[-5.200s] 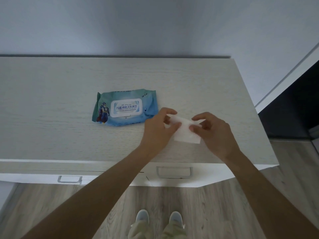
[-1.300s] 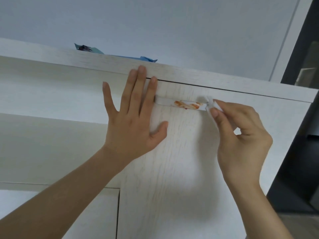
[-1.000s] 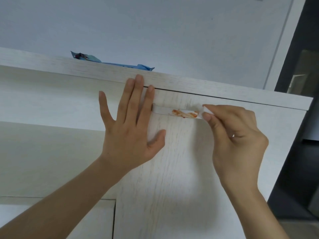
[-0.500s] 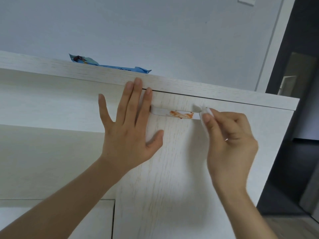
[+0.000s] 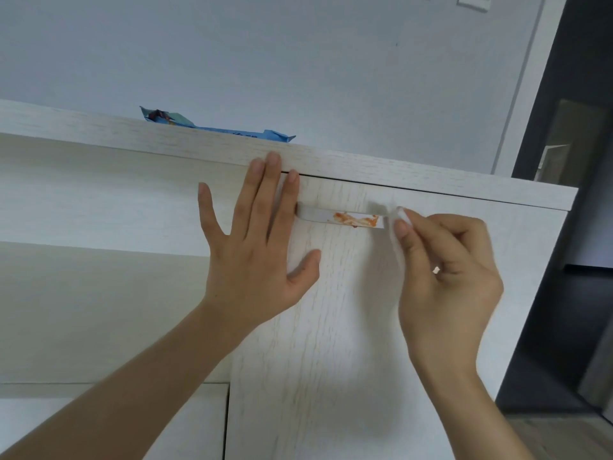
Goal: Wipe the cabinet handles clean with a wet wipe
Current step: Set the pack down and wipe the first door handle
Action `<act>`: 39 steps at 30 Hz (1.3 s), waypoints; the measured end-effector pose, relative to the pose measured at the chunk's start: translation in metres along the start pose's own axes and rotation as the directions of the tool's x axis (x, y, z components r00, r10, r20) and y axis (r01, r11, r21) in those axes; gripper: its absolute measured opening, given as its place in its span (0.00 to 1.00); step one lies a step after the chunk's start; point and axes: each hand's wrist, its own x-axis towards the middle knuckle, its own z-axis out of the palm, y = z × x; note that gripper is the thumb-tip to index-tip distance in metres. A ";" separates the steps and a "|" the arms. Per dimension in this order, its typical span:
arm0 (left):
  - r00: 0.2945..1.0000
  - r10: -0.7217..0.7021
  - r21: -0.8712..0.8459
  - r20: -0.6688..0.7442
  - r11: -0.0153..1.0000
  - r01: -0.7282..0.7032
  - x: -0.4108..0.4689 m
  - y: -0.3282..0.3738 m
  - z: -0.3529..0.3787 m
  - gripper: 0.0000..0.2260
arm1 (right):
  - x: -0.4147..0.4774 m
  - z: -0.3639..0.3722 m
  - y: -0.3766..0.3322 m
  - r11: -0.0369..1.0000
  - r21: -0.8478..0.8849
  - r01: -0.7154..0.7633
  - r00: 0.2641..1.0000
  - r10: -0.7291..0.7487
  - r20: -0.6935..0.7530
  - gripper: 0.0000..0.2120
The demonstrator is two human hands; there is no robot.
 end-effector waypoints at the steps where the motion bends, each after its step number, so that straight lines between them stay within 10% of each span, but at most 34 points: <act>1: 1.000 0.001 0.000 0.004 1.000 -0.001 0.000 0.000 0.000 0.34 | 0.001 -0.002 -0.001 0.999 0.028 -0.043 0.998 0.045 -0.049 0.07; 15: 1.000 0.001 0.014 0.021 1.000 -0.001 -0.001 0.000 -0.002 0.33 | -0.010 0.017 -0.001 0.991 -0.094 0.094 0.995 -0.097 -0.033 0.10; 22: 0.998 0.018 -0.018 0.054 1.000 -0.018 0.000 -0.005 -0.006 0.34 | -0.010 0.015 -0.006 0.997 0.003 -0.078 0.991 0.078 -0.113 0.08; 33: 0.998 0.033 -0.018 0.046 0.999 -0.032 -0.001 -0.007 -0.004 0.34 | -0.010 0.016 -0.004 0.973 -0.151 0.174 0.985 -0.170 0.039 0.11; 39: 0.999 0.025 -0.023 0.039 0.999 -0.024 -0.001 -0.007 -0.003 0.34 | -0.010 0.007 0.001 0.999 -0.035 -0.025 0.992 0.021 -0.121 0.10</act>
